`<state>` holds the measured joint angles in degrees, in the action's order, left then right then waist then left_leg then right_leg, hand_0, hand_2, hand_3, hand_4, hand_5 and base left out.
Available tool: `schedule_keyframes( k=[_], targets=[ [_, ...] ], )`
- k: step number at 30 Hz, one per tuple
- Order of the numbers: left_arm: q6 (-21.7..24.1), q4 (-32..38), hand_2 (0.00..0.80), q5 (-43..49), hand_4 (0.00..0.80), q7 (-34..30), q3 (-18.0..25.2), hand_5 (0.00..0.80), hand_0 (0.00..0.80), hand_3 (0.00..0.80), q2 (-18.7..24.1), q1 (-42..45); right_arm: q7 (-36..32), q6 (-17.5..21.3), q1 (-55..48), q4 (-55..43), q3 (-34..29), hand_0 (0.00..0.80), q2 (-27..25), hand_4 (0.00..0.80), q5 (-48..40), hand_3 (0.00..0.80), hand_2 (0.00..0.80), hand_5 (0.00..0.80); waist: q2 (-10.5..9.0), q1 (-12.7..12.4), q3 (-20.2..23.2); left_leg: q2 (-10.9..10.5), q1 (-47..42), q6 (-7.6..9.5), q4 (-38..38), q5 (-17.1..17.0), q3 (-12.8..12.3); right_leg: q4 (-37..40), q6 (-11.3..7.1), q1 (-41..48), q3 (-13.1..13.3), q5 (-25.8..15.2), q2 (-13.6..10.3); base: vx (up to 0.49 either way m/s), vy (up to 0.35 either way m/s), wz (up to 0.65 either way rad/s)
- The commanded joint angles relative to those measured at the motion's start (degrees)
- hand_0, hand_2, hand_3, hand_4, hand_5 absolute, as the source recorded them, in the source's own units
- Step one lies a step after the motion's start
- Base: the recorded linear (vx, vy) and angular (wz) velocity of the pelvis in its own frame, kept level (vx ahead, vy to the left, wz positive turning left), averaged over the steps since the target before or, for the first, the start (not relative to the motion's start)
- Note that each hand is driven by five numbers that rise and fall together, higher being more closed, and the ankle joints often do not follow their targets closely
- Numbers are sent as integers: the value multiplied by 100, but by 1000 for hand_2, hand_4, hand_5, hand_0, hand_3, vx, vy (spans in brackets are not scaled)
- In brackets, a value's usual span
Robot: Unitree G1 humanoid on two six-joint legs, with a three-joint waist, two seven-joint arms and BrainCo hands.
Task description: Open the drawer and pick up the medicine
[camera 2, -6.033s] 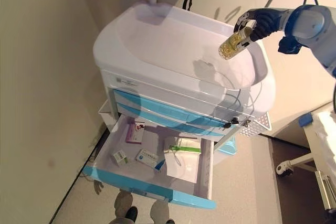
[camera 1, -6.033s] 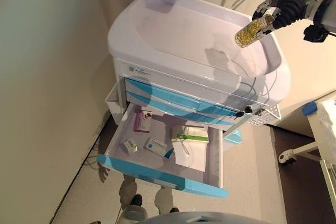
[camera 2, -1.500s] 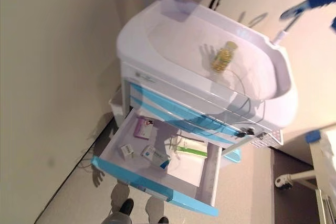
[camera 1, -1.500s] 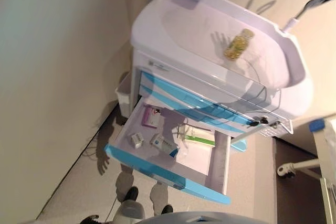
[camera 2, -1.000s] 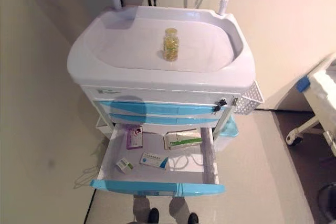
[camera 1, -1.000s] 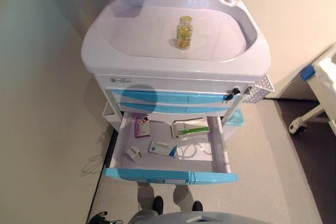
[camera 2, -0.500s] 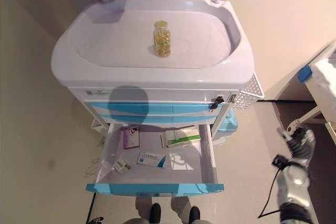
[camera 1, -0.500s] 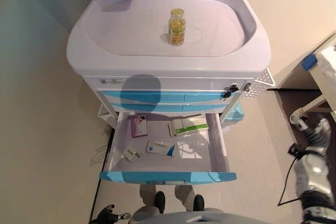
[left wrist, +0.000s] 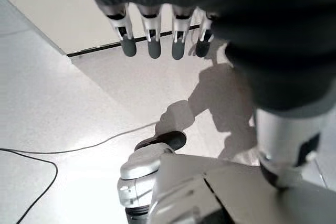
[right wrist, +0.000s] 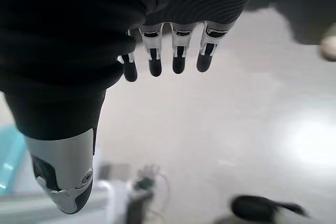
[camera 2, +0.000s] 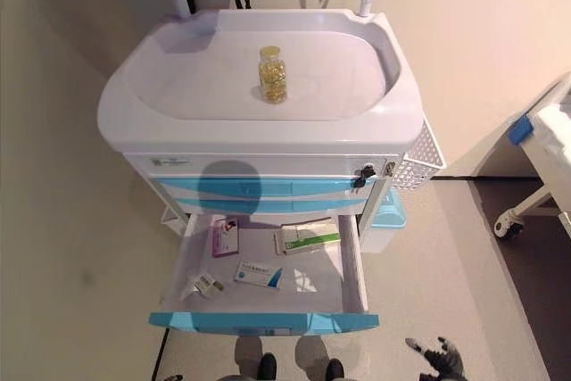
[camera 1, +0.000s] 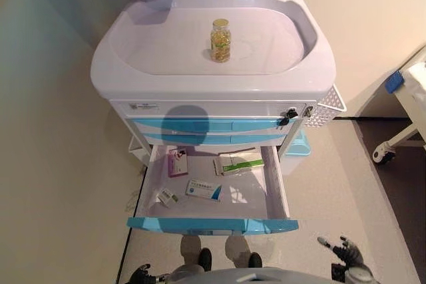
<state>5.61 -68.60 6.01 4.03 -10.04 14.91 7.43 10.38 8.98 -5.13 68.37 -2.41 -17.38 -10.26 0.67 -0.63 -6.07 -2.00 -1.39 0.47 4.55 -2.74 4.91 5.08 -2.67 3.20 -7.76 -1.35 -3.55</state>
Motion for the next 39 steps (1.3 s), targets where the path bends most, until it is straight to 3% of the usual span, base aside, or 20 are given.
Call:
schedule_keyframes(
  k=[1,6,8,16,24,29,39],
  targets=[
    [70,-89,0,107,0,97,-11,0,0,0,-36,-156,-128,-33,108,-147,345,0,-11,0,392,0,0,0,-137,37,35,-137,86,11,-412,460,116,-894,-190,-503,-45,258,-56,-18,-38,11],
    [125,83,0,208,0,120,-162,0,0,0,4,-195,-197,-58,84,-203,684,0,-69,0,835,0,0,0,-178,60,-108,-141,214,6,-687,538,140,-1153,-153,-637,-29,366,-38,-30,-27,5],
    [201,434,0,398,0,79,-410,0,0,0,101,-187,-238,-51,127,-278,911,0,-221,0,1183,0,0,0,-182,50,-205,-159,318,10,-954,636,122,-1345,-146,-730,-1,414,-46,-45,3,3],
    [307,1309,0,250,0,99,-671,0,0,0,378,-333,-186,-79,715,-161,1210,0,-347,0,1248,0,0,0,-175,-4,-782,-261,1230,115,-2079,885,89,-2169,-113,-1481,58,502,-134,-131,26,2],
    [344,1797,0,420,0,148,-911,0,0,0,584,-501,-258,-63,887,-221,1432,0,-315,0,1220,0,0,0,-166,-23,-909,-351,1860,225,-2805,1157,117,-2837,-99,-2034,131,708,-293,-65,54,2],
    [415,2570,0,458,0,110,-1039,0,0,0,878,-596,-223,-58,984,-224,1458,0,-404,0,1264,0,0,0,-128,0,-1042,-396,2271,271,-3290,1324,85,-3315,-47,-2436,188,871,-385,-61,57,7],
    [395,3590,0,121,0,89,-967,0,0,0,1203,-1139,-238,-84,1008,-384,1417,0,-547,0,1183,0,0,0,-96,115,-1186,-393,3074,360,-4251,1702,-235,-4120,62,-3367,502,1068,-354,-42,50,-7]
  ],
)
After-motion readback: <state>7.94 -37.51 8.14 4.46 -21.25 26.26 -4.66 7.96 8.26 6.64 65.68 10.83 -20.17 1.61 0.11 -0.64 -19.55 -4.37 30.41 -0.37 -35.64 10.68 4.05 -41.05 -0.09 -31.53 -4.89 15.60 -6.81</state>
